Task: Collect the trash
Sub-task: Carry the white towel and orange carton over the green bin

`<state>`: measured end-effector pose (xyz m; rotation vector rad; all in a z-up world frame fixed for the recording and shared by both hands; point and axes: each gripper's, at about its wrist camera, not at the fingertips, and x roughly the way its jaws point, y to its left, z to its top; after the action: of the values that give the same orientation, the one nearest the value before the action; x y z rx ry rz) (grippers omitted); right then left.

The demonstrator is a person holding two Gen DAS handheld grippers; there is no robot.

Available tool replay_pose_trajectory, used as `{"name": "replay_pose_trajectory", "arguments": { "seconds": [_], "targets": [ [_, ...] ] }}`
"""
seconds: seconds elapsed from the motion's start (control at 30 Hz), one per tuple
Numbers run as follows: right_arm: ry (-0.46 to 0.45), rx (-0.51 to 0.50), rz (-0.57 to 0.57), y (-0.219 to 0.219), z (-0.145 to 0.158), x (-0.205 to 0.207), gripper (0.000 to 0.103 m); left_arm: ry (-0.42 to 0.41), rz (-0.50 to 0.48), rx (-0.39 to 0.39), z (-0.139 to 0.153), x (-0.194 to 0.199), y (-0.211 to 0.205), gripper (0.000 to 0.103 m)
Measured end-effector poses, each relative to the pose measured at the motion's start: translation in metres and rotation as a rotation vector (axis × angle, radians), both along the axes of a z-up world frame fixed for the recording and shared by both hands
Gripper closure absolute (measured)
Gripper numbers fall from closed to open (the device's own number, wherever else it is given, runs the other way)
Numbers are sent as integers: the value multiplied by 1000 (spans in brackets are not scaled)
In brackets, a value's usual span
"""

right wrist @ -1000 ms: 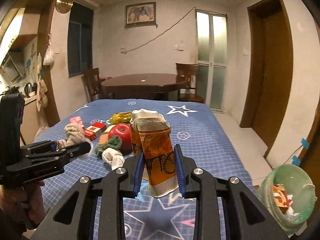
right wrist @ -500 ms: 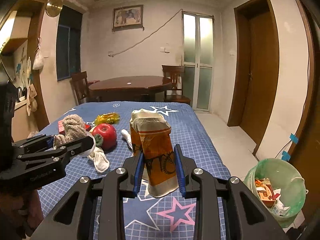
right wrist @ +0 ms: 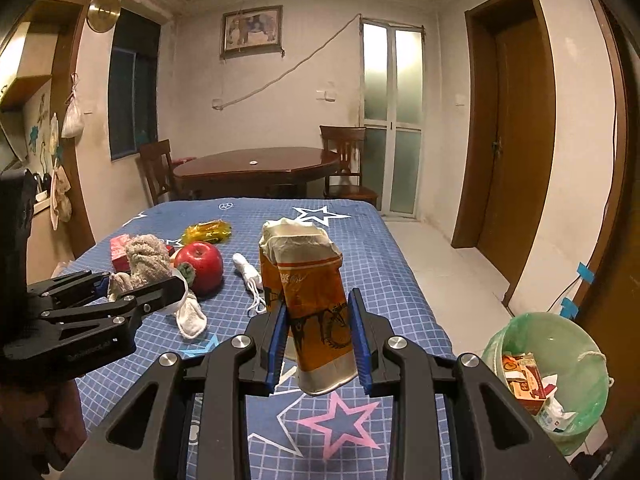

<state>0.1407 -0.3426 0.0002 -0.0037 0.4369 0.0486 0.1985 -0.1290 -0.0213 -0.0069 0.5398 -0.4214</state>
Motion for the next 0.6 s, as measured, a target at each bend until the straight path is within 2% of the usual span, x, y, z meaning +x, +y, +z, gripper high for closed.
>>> {"name": "replay_pose_trajectory", "arguments": {
  "seconds": [0.37, 0.6],
  "targets": [
    [10, 1, -96, -41, 9, -3, 73, -16, -84, -3, 13, 13, -47, 61],
    [18, 13, -203, -109, 23, -2, 73, -4, -194, 8, 20, 27, -104, 61]
  ]
}}
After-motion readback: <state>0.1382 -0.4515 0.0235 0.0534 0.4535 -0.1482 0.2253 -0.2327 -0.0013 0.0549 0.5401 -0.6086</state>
